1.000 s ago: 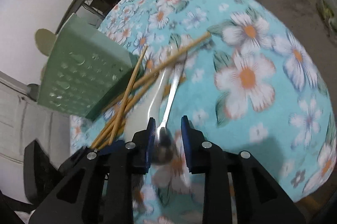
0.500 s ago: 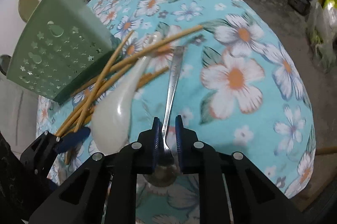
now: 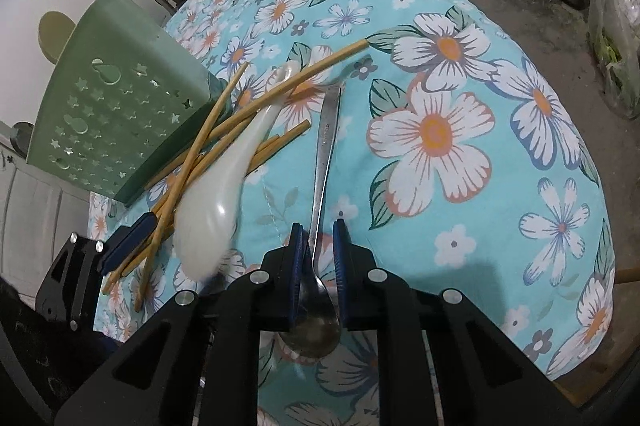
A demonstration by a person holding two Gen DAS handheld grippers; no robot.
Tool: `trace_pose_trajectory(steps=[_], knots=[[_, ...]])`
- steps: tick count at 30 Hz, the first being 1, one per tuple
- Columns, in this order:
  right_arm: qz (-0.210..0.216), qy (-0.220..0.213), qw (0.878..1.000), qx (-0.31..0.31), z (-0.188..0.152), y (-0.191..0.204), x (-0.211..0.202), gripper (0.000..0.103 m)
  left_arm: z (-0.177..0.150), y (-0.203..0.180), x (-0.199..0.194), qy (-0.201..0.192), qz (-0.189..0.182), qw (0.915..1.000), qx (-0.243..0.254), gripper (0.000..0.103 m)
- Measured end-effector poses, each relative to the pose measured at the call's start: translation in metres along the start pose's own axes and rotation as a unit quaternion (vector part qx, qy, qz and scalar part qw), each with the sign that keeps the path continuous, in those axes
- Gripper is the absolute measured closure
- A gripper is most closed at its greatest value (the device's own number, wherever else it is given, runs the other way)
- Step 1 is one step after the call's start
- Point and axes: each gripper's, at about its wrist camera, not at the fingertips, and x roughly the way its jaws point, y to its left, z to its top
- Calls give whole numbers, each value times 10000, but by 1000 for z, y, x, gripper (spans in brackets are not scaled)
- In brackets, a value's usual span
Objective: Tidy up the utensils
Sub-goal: 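Lift the metal spoon with the right gripper while the left gripper closes on the white spoon, then carry the white spoon into the green holder and open the left gripper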
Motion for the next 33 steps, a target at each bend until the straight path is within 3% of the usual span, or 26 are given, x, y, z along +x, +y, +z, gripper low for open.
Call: trace_pose_trajectory(steps=[2, 7, 9, 12, 14, 24, 28, 30, 33], knots=[[47, 1, 10000, 24, 0, -1, 0, 89, -3, 3, -4, -101, 72, 9999, -60, 65], [186, 3, 9998, 112, 0, -6, -1, 89, -3, 15, -9, -285, 313, 9986, -331, 77], [212, 8, 9997, 138, 1, -7, 0, 89, -3, 22, -7, -308, 322, 9981, -427, 90], [282, 5, 9994, 197, 1, -9, -1, 89, -2, 27, -18, -526, 415, 9967, -468, 96], [357, 19, 9990, 263, 1, -11, -1, 95, 1, 31, -20, -662, 459, 9957, -452, 100], [699, 124, 9958, 580, -14, -18, -11, 97, -4, 47, -56, -890, 225, 9930, -738, 102], [928, 237, 9924, 773, -23, -25, -13, 97, -14, 54, -57, -680, -285, 9916, -1060, 102], [913, 264, 9924, 787, -26, -26, -11, 97, -21, 58, -49, -471, -610, 9877, -1360, 101], [927, 279, 9918, 828, -28, -26, -9, 97, -28, 60, -42, -365, -812, 9823, -1651, 101]])
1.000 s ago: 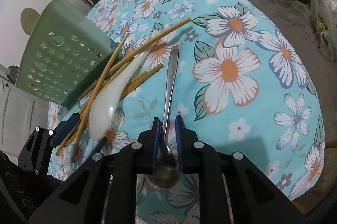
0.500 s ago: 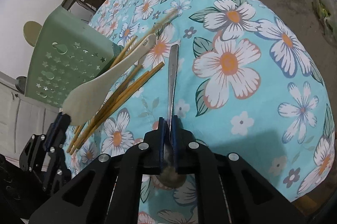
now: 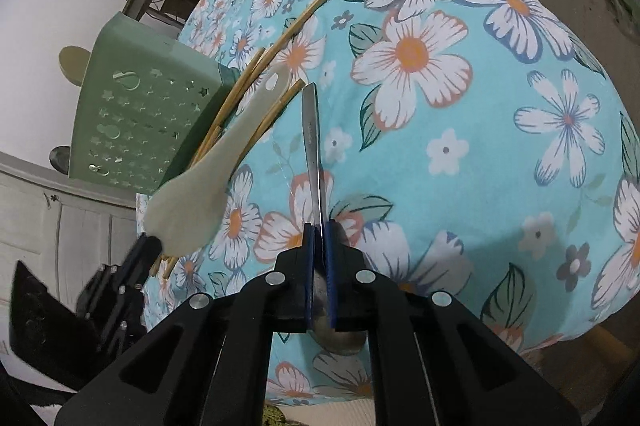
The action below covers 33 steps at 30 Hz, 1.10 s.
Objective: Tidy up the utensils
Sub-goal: 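Carry the white spoon into the green holder and open the left gripper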
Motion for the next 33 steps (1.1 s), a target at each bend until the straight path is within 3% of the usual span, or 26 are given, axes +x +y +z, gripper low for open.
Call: trace_pose_trajectory(steps=[3, 6, 16, 22, 33], knots=[[-17, 15, 10000, -12, 0, 1, 0, 97, -3, 3, 3, 36, -161, 9998, -124, 99], [-7, 22, 10000, 12, 1, 1, 1, 97, -7, 4, 11, 120, -375, 9989, -264, 89], [19, 18, 10000, 38, 3, -1, 3, 97, -17, 7, 46, 501, -401, 9965, -541, 89], [55, -2, 10000, 60, 1, -2, 3, 97, -8, 13, 17, -34, -94, 9984, -557, 101], [71, -82, 9999, 33, -2, -3, 0, 98, 25, 30, -45, -757, 242, 9955, -515, 102]])
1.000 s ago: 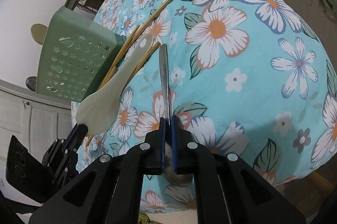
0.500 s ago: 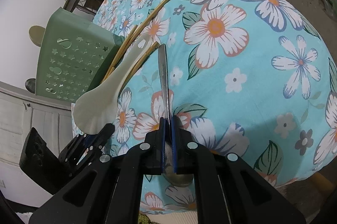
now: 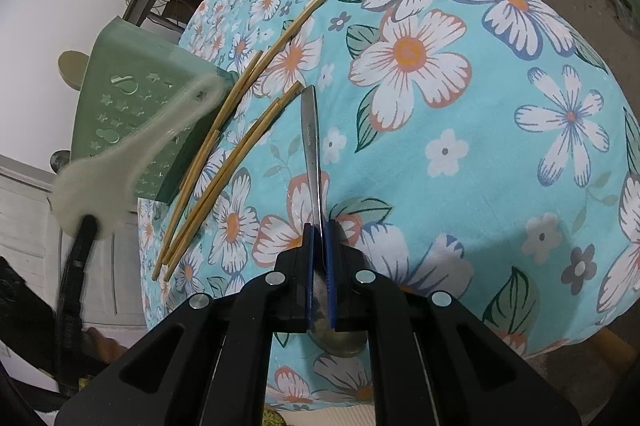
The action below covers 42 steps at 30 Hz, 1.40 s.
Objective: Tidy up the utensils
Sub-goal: 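Carry the white spoon into the green holder and open the left gripper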
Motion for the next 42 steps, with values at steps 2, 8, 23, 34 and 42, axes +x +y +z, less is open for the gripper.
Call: trace_pose_trajectory(steps=[2, 8, 23, 34, 42], knots=[[17, -10, 10000, -6, 0, 0, 0, 98, 13, 7, -19, -136, 54, 9999, 13, 102], [30, -35, 10000, -44, -1, 0, -3, 98, 51, 30, -74, -458, 352, 9980, 262, 102], [132, -61, 9999, -34, 0, -2, -4, 98, 100, 82, -142, 147, 1292, 9811, 1436, 102], [127, -74, 9999, -62, -1, -2, -4, 98, 95, 85, -94, 1045, 1299, 9676, 1895, 102], [132, -80, 9999, -61, -1, -2, -4, 98, 98, 90, -56, 1410, 1179, 9613, 2052, 102]])
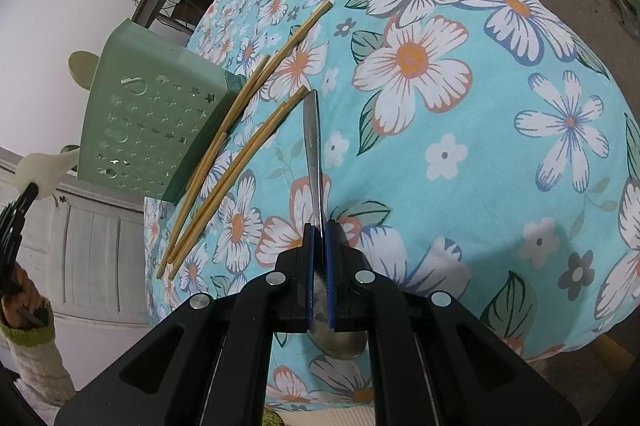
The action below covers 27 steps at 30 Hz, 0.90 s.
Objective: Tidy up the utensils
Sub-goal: 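Carry the white spoon into the green holder and open the left gripper, then lower the metal spoon into the green holder and open the right gripper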
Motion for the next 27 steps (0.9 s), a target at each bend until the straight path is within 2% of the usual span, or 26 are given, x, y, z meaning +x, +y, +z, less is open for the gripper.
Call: trace_pose_trajectory(steps=[5, 10, 12, 14, 19, 22, 27], knots=[[28, -47, 10000, 48, -1, 0, -4, 98, 10, 7, 21, 133, -358, 9987, -326, 101], [-19, -156, 9999, 52, -1, -2, -17, 98, 12, 12, 28, 39, -681, 9947, -775, 100], [-64, -204, 9998, 29, -2, -1, -23, 98, 12, 16, 29, -49, -812, 9914, -1022, 93], [-112, -255, 9996, -5, -3, 1, -27, 98, 10, 21, 26, -240, -969, 9859, -1342, 83], [-260, -536, 9980, -195, -4, 11, -48, 98, 4, 31, 11, -812, -1127, 9711, -1942, 66], [-255, -732, 9964, -335, -1, 21, -63, 98, -5, 38, 2, -1094, -1201, 9564, -2428, 62], [175, -823, 9951, -520, 4, 45, -82, 98, -29, 40, -4, -1288, -1170, 9378, -3006, 61]])
